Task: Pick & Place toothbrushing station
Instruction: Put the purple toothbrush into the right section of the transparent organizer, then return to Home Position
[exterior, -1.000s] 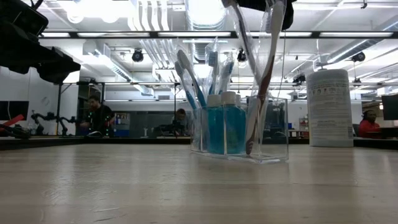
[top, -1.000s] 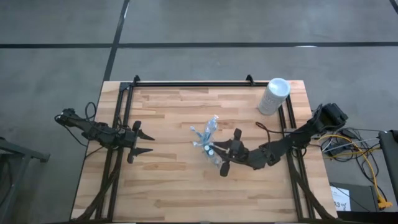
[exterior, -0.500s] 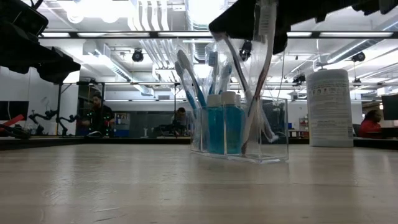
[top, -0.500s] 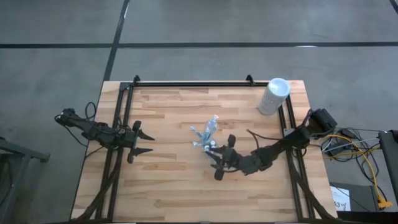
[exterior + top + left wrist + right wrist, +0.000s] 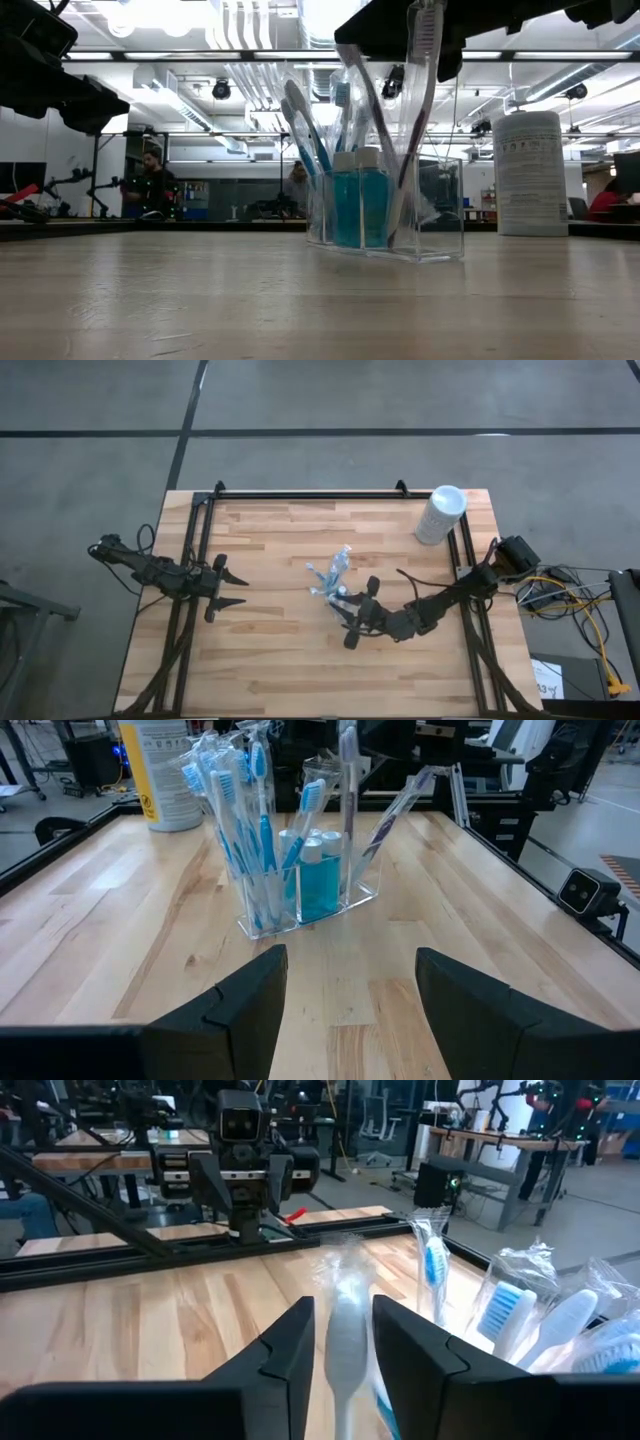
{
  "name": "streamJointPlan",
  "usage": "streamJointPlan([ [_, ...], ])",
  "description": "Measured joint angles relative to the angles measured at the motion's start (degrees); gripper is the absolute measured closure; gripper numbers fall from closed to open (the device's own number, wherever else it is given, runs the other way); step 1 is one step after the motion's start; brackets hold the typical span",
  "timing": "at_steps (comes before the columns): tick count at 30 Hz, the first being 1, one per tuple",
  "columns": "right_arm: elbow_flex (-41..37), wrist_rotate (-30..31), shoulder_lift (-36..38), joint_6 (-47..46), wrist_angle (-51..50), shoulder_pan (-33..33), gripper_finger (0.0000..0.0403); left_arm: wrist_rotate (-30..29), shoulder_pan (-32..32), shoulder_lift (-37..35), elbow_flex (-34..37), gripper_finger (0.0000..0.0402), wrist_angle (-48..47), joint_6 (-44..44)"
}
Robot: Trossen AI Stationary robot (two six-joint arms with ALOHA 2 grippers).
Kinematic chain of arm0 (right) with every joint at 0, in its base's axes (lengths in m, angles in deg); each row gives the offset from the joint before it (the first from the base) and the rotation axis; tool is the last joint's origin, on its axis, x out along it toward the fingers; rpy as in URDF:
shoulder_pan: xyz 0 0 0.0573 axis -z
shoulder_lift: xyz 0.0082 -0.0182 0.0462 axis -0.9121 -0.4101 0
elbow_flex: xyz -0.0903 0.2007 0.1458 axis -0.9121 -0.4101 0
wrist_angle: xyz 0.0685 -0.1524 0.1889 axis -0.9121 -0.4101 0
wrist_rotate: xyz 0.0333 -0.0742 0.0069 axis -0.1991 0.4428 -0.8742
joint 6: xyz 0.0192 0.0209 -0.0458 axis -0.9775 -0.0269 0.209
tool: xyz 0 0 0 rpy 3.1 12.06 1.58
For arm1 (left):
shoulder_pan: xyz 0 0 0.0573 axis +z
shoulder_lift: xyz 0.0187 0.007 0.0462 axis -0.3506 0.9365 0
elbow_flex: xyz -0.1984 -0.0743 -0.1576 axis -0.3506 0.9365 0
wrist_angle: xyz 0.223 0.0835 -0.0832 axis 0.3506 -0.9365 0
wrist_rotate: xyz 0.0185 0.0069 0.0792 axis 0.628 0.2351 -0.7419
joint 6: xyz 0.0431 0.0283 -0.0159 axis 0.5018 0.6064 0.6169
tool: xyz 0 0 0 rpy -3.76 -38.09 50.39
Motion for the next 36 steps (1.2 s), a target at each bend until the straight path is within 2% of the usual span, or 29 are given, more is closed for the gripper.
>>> streamJointPlan([
  [14, 0.0, 0.2, 0.1, 2.7, 2.6, -0.3, 0.0297, 0.0, 0.0, 0.0, 0.0, 0.0174, 0.0, 0.0],
  [17, 0.0, 2.5, 0.1, 8.1, 7.8, -0.4, 0.0296, 0.0, 0.0, 0.0, 0.0, 0.0174, 0.0, 0.0],
  [21, 0.0, 6.7, 0.3, 21.2, 21.3, -0.5, 0.0296, 0.0, 0.0, 0.0, 0.0, 0.0174, 0.0, 0.0],
  [27, 0.3, 7.6, 1.2, 35.9, 36.1, -1.1, 0.0298, 0.0, 0.0, 0.0, 0.0, 0.0174, 0.0, 0.0],
  [32, 1.3, 7.7, 6.3, 41.8, 32.8, -2.9, 0.0294, 0.0, 0.0, 0.0, 0.0, 0.0174, 0.0, 0.0],
  [36, 2.5, 10.0, 11.9, 40.6, 22.2, -4.5, 0.0291, 0.0, 0.0, 0.0, 0.0, 0.0174, 0.0, 0.0],
])
